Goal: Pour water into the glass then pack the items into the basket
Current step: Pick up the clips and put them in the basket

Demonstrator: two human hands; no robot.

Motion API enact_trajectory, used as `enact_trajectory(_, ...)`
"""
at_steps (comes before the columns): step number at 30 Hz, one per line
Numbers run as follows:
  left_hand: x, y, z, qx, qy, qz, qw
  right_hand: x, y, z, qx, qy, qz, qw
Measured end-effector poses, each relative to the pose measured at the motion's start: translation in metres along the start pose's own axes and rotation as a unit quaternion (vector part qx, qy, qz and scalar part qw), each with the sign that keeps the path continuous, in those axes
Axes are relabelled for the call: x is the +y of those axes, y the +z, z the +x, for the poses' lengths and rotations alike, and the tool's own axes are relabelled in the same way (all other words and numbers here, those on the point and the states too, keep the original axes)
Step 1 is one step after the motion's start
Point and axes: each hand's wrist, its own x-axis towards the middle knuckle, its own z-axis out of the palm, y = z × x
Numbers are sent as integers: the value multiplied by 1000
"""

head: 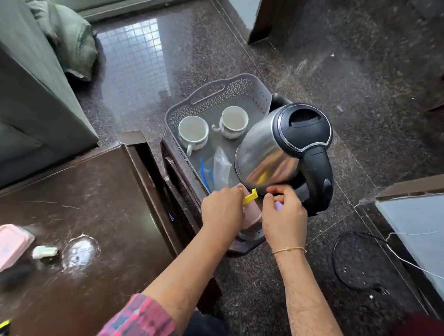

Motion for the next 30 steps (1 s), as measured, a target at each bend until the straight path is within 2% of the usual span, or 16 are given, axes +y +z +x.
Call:
enact_trajectory(2, -7, -8, 1, -18, -19, -77, 997, -1, 1, -1, 29, -40, 26, 998)
enact_trajectory(3, -10, -12, 0, -2, -26, -119, 993, -2, 1, -1, 42, -64, 35, 996)
enact_trajectory(5, -13, -17, -1, 76, -19, -178, 981, 1, 4, -2, 64, -105, 50, 991)
enact_trajectory(7, -15, -19, 5, 149, 5, -177, 973, 3, 10, -3, 73, -143, 64, 985)
enact_trajectory(8, -17, -20, 10, 161, 12, -163, 973, 5, 13, -3, 74, -164, 69, 981)
enact_trajectory(14, -36, -23, 42, 99, 39, -90, 990, -1, 32, 2, 49, -300, 42, 952)
enact_trajectory(19, -49, -23, 53, 107, 25, -102, 989, -18, 50, 17, 39, -331, 97, 938)
enact_trajectory(23, -43, -35, 61, 39, 40, -50, 997, -31, 77, 33, 7, -335, 121, 934)
enact_trajectory(25, -42, -42, 68, 6, 35, -96, 995, -30, 91, 40, -12, -318, 129, 939)
enact_trajectory(26, -43, -44, 71, -5, 15, -155, 988, -29, 95, 42, -25, -299, 144, 943)
enact_trajectory(28, -48, -47, 70, 6, -52, -324, 945, -26, 100, 47, -69, -258, 169, 949)
enact_trajectory(30, -54, -42, 66, 54, -80, -416, 904, -23, 101, 45, -125, -225, 163, 953)
